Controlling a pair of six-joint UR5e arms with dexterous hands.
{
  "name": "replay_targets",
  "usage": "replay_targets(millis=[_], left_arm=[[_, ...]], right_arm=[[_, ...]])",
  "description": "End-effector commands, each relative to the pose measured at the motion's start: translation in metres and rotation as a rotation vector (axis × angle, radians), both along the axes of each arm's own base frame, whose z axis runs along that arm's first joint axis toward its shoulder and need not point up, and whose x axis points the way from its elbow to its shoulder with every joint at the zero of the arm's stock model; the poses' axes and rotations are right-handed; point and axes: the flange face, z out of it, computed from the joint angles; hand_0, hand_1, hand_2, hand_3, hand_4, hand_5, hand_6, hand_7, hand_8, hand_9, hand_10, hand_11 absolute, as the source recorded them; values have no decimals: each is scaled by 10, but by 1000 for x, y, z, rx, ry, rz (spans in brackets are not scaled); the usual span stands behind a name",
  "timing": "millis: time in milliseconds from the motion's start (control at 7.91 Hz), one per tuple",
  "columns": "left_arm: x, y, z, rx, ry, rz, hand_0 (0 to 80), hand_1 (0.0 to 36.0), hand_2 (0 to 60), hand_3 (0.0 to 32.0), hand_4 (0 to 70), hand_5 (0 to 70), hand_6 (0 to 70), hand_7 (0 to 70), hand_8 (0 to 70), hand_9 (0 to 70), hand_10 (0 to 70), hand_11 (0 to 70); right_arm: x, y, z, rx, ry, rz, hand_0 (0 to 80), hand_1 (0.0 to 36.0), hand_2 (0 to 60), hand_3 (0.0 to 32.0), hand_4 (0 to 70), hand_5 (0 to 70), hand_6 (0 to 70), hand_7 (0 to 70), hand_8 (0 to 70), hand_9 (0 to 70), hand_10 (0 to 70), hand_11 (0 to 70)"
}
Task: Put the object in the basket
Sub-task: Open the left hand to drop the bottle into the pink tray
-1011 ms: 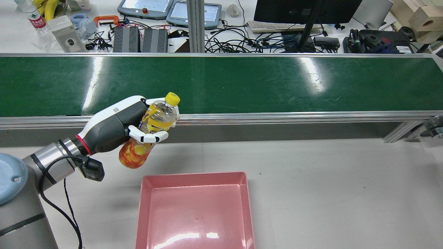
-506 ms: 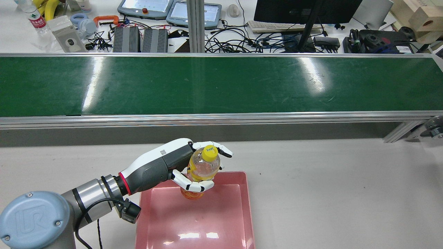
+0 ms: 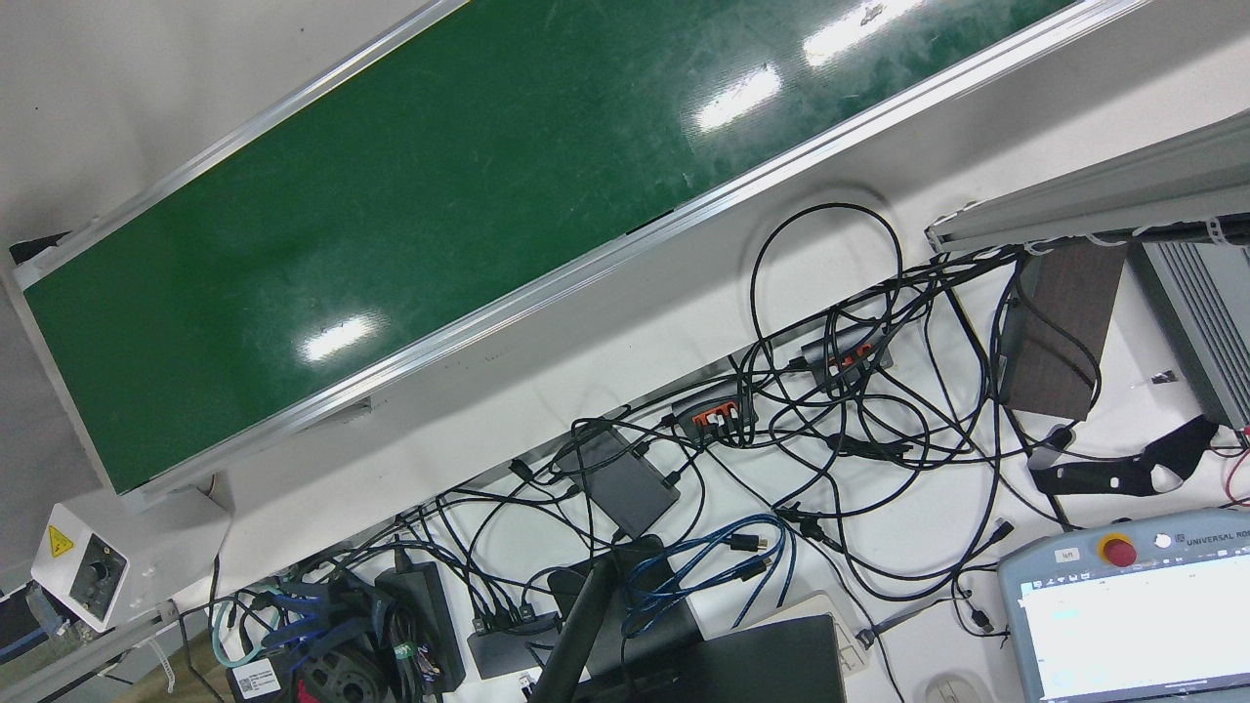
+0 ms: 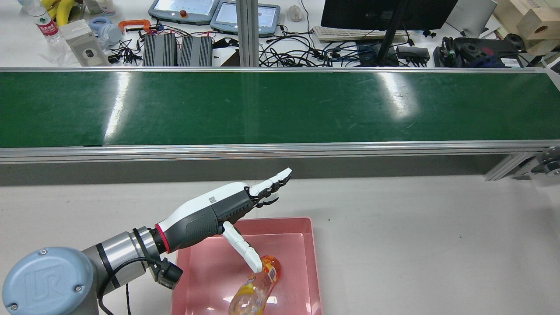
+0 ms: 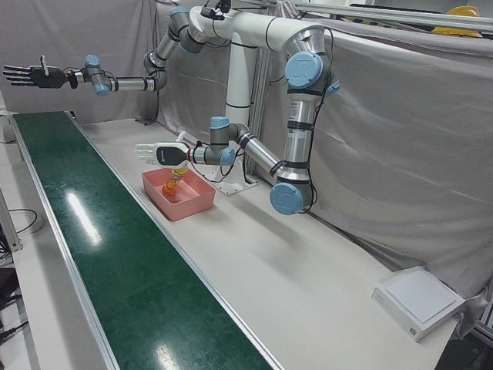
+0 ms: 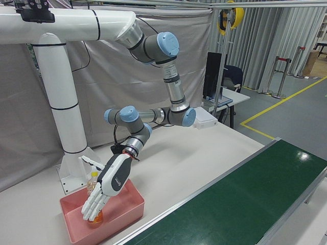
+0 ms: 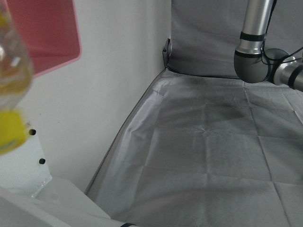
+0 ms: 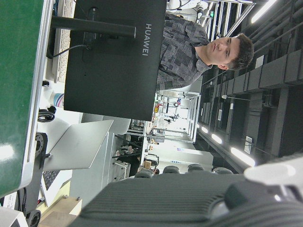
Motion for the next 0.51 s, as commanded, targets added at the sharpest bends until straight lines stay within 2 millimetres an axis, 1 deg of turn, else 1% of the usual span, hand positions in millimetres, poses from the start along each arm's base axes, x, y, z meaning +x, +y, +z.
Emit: replay_targets(millis=[0,126,253,379], left_arm=[[-3,-3,1,-5,1,-5,462,72,0,0,0,14,0,3,0,8,57,97],[-18,-3,-9,1,39,-12,457,79,0,0,0,21,0,4,0,16,63,106],[-30,-5,-14,6,59,-23,454,86,0,0,0,27,0,4,0,4,68,113],[-46,-19,-16,5,70,-56,454,87,0,0,0,30,0,4,0,0,65,108]], right_arm=[[-1,0,0,0,0,-1,0,0,0,0,0,0,0,0,0,0,0,0],[0,0,0,0,0,0,0,0,0,0,0,0,0,0,0,0,0,0],[0,0,0,0,0,0,0,0,0,0,0,0,0,0,0,0,0,0],[0,0,0,0,0,0,0,0,0,0,0,0,0,0,0,0,0,0]])
